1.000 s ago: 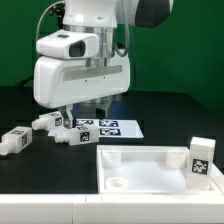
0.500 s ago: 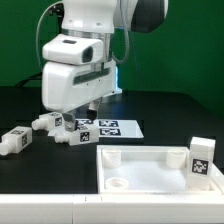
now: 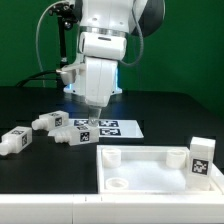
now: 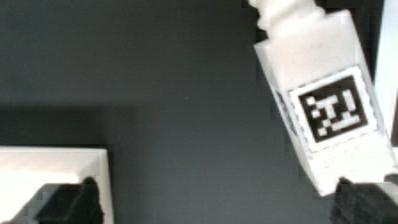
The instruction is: Assemble square table
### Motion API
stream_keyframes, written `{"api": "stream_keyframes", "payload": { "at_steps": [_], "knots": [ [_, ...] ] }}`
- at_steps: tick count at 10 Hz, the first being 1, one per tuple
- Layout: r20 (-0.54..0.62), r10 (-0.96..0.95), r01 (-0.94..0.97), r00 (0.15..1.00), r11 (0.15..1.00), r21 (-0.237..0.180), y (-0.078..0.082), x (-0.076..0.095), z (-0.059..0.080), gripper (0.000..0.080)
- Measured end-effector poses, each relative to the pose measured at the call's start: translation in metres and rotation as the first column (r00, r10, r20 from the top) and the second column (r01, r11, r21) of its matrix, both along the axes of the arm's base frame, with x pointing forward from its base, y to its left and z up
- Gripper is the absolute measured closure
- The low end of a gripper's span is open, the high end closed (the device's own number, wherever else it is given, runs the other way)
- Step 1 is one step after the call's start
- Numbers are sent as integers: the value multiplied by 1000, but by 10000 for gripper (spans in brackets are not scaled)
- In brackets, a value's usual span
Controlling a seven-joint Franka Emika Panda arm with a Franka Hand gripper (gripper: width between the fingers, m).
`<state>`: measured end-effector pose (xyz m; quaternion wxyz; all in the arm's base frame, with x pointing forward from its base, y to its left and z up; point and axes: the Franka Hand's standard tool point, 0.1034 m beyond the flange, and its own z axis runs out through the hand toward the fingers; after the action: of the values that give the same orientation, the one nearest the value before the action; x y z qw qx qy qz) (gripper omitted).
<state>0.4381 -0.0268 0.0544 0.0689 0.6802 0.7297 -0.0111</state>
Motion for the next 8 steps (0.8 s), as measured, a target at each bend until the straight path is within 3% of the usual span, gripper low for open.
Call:
{"api": "stream_keyframes", "payload": {
  "at_steps": [2,4,8],
  "knots": [
    [-41,24,-24,999,1000,-11,-4,-15,-7,151],
    [-86,-25,24,996,1000,-19,-4,-38,-26,151],
    [-117,-53,49,992,998,-35,-21,-47,-44,151]
  ]
}}
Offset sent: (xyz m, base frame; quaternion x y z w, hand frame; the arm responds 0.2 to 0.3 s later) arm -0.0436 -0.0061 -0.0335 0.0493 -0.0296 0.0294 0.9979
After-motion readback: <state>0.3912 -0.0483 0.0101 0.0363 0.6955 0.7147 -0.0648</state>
